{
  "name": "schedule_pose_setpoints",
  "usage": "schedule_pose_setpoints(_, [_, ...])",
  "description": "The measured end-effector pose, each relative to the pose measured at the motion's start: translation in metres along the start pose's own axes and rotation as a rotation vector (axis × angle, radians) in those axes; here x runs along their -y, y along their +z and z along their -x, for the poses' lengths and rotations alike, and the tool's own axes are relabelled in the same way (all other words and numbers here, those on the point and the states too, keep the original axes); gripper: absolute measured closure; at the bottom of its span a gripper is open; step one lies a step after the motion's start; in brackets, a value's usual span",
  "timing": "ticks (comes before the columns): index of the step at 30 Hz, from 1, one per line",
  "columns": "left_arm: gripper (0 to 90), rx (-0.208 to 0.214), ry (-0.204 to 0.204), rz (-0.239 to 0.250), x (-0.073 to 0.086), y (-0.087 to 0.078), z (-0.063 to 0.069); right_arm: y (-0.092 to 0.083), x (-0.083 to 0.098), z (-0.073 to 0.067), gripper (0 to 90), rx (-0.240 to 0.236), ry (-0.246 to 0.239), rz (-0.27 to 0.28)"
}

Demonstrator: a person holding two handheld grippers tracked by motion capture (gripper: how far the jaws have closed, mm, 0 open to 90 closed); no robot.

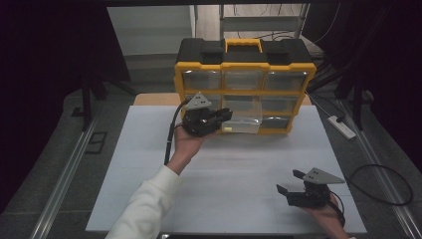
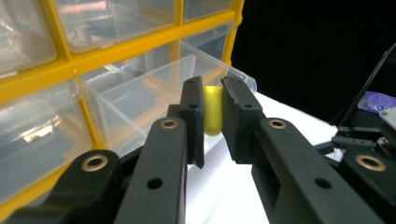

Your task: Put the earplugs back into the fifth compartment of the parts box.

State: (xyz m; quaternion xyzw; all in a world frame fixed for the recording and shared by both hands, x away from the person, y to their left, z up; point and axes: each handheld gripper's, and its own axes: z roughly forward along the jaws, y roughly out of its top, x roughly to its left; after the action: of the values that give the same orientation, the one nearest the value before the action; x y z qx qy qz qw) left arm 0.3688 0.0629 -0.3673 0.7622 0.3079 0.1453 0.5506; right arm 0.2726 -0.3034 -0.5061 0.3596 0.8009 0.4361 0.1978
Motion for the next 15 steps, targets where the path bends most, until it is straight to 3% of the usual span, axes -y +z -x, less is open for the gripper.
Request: schedule_pose_setpoints(15, [78.3,-0.034,-0.031,-0.021,-0.014,0.039,-0.01,0.0,0.0,0.0,16.8,-0.003,0.0,-0.001])
